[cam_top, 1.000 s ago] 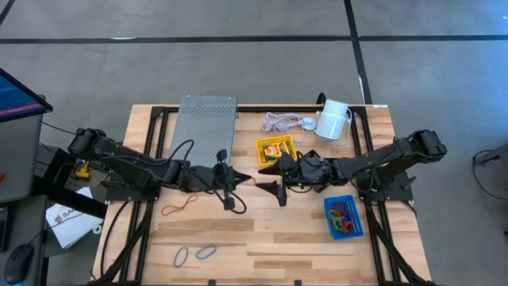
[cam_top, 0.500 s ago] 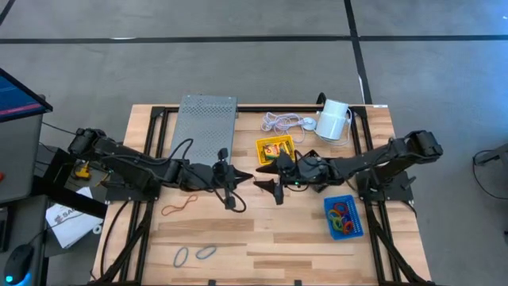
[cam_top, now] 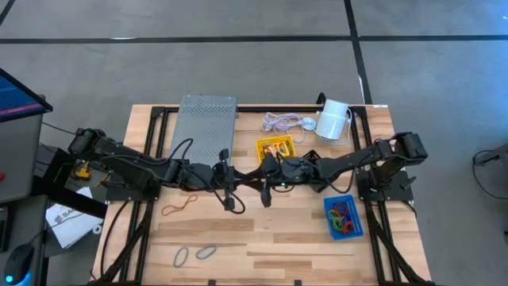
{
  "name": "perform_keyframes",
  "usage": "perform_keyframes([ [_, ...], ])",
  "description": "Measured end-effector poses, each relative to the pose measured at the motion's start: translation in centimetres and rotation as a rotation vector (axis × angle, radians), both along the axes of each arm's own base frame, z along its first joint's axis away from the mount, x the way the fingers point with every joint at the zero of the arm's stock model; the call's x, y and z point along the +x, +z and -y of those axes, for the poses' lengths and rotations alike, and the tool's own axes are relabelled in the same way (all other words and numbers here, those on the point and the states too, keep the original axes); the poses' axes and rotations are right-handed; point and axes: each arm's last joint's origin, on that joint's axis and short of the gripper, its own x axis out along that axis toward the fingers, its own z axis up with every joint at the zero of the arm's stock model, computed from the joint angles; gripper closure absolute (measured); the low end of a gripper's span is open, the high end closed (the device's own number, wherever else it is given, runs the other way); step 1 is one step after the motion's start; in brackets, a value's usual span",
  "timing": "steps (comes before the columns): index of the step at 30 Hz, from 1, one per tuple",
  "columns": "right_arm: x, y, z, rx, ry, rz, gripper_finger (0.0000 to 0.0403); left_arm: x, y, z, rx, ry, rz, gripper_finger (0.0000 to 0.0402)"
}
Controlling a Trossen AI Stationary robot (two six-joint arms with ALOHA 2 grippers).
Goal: Pick & Place Office Desk Supplies
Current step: Put the red rubber band into the black bin
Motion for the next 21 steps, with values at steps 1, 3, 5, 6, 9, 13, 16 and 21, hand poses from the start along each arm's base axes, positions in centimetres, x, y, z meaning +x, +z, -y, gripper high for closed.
perform_keyframes([
  [1, 0.0, 0.06, 0.0, -0.015, 0.004, 0.002, 0.0327, -0.01, -0.04, 0.01, 0.0, -0.003, -0.004, 0.0401],
  [3, -0.08, 0.1, -0.05, -0.063, 0.018, -0.004, 0.0382, -0.01, -0.07, 0.02, -0.002, -0.009, -0.007, 0.0401],
  [5, -0.22, 0.38, -0.09, -0.061, 0.021, 0.005, 0.0391, 0.0, -0.03, 0.03, -0.007, -0.008, -0.003, 0.0401],
  [6, -0.23, 0.49, -0.08, -0.057, 0.025, 0.009, 0.0396, 0.0, 0.0, 0.03, -0.008, -0.008, -0.001, 0.0401],
  [9, -0.35, 0.53, -0.11, -0.059, 0.042, -0.001, 0.04, 0.02, 0.05, 0.04, -0.007, -0.01, 0.002, 0.039],
  [13, -0.41, 0.32, -0.11, -0.061, 0.046, -0.024, 0.0401, 0.04, 0.09, 0.05, 0.01, -0.019, 0.004, 0.0353],
  [16, -0.42, 0.34, -0.11, -0.065, 0.047, -0.024, 0.0401, 0.05, 0.14, 0.05, 0.01, -0.019, 0.008, 0.0314],
  [21, -0.47, 0.13, 0.01, -0.073, 0.047, -0.046, 0.0402, -0.36, 0.46, 0.36, 0.006, -0.035, 0.015, 0.0251],
])
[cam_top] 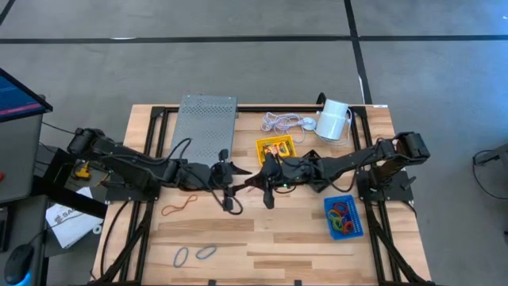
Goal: Pick & Place Office Desk Supplies
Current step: Put the red rubber band into the black bin
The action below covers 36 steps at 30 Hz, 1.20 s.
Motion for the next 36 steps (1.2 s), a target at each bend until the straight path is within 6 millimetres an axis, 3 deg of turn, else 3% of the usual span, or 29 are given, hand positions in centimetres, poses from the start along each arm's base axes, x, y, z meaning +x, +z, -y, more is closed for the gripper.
perform_keyframes([
  [4, -0.4, 0.1, 0.2, -0.004, -0.003, -0.033, 0.0402, -1.7, 1.8, 0.3, -0.019, -0.03, 0.052, 0.0224],
  [11, -2.9, 3.8, 1.5, -0.014, -0.028, 0.004, 0.0403, -4.1, 3.9, -0.1, -0.032, -0.041, 0.091, 0.0228],
  [15, -5.8, 5.2, 3.1, -0.017, -0.076, -0.107, 0.0403, -4.7, 3.6, 0.0, -0.067, -0.124, 0.03, 0.0239],
  [19, -8.8, 6.1, 4.6, 0.013, -0.167, -0.231, 0.0403, -4.9, 2.1, 0.2, -0.139, -0.182, -0.123, 0.0249],
  [24, -12.5, 6.0, 6.1, 0.052, -0.285, -0.418, 0.0403, -4.8, -0.5, 0.3, -0.166, -0.137, -0.334, 0.0259],
  [30, -15.6, 5.2, 7.1, 0.083, -0.419, -0.581, 0.0403, -4.8, -2.4, 0.8, -0.239, -0.225, -0.515, 0.0266],
  [36, -16.8, 1.8, 7.6, 0.119, -0.479, -0.703, 0.0403, -4.6, -3.1, 1.3, -0.33, -0.293, -0.588, 0.0265],
])
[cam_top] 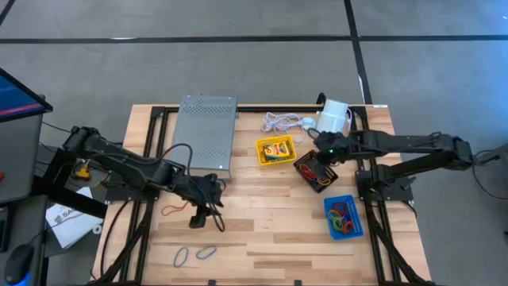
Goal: Pick & Place Office Desk Supplies
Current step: Put the red rubber band into the black bin
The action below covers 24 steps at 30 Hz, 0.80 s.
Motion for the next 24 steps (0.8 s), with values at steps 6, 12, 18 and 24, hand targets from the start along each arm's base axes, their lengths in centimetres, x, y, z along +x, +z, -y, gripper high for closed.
perform_keyframes([
  [6, -0.6, -3.4, -0.1, 0.082, -0.034, -0.054, 0.0403, -0.3, -1.3, 0.5, -0.062, -0.016, -0.084, 0.0268],
  [12, -0.7, -4.6, -0.1, 0.1, -0.042, -0.048, 0.0403, 0.1, -2.4, 1.8, -0.126, -0.012, -0.153, 0.027],
  [18, -0.3, -5.4, -0.1, 0.114, -0.047, -0.066, 0.0403, 0.6, -4.3, 3.3, -0.167, -0.014, -0.256, 0.0273],
  [24, 0.6, -6.8, -0.2, 0.126, -0.04, -0.135, 0.0403, 0.5, -5.3, 4.4, -0.183, 0.004, -0.313, 0.0275],
])
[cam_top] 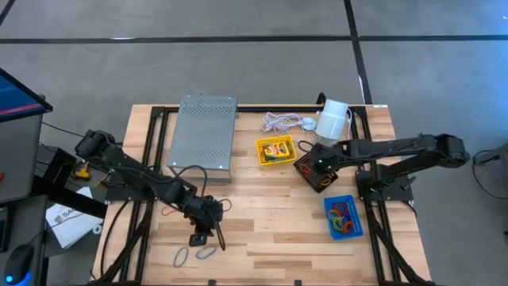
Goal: Pick & Place Office Desk Supplies
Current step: Put the red rubber band into the black bin
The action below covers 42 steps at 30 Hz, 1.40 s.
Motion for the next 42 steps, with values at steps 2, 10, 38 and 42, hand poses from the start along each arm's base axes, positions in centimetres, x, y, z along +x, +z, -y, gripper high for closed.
perform_keyframes([
  [2, 0.2, -0.5, 0.0, 0.003, 0.001, -0.027, 0.0403, 0.0, -0.1, 0.3, -0.015, 0.003, -0.005, 0.0277],
  [10, 1.0, -2.1, 0.1, 0.007, 0.021, -0.11, 0.0403, -0.2, 0.0, 1.7, -0.077, 0.017, -0.006, 0.0277],
  [38, 1.3, -2.7, 0.0, 0.09, 0.099, -0.134, 0.0384, 0.6, 2.1, 9.7, 0.21, -0.102, -0.077, 0.032],
  [42, 1.3, -2.7, -0.2, 0.097, 0.126, -0.134, 0.0354, 0.6, 0.9, 10.0, 0.246, -0.083, -0.123, 0.0311],
])
